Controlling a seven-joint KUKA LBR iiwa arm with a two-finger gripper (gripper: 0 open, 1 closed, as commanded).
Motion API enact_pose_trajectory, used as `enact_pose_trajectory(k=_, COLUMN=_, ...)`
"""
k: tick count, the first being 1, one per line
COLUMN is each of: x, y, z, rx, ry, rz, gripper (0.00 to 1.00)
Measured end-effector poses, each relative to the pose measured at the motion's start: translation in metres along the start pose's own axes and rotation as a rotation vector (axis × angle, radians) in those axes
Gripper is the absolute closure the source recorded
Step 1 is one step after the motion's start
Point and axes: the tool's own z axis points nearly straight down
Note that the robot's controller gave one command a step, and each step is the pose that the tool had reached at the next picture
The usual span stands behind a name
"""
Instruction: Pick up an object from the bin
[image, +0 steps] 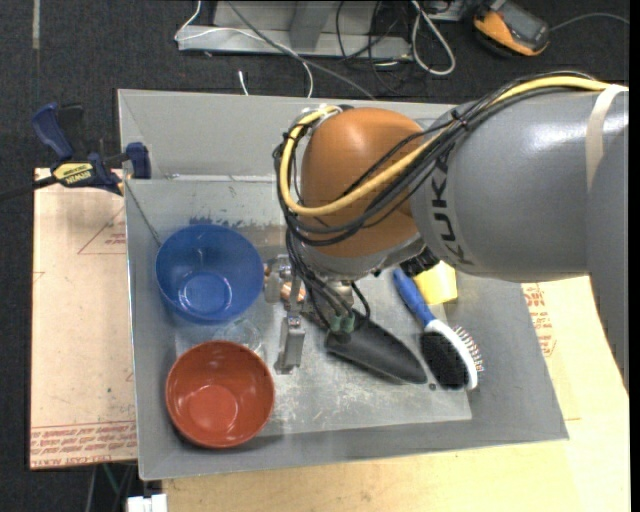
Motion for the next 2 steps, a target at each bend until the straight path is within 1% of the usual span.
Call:
enact_pose_trajectory(k=1, x=-0.002, y=-0.001, z=-0.004, rx=-0.001, ry=-0.008, rz=0.005, gripper=0.00)
enact_pose_trajectory(k=2, x=-0.048, y=0.071, z=0.132, rx=-0.004, ry=-0.010, rz=0.061, gripper=0.00)
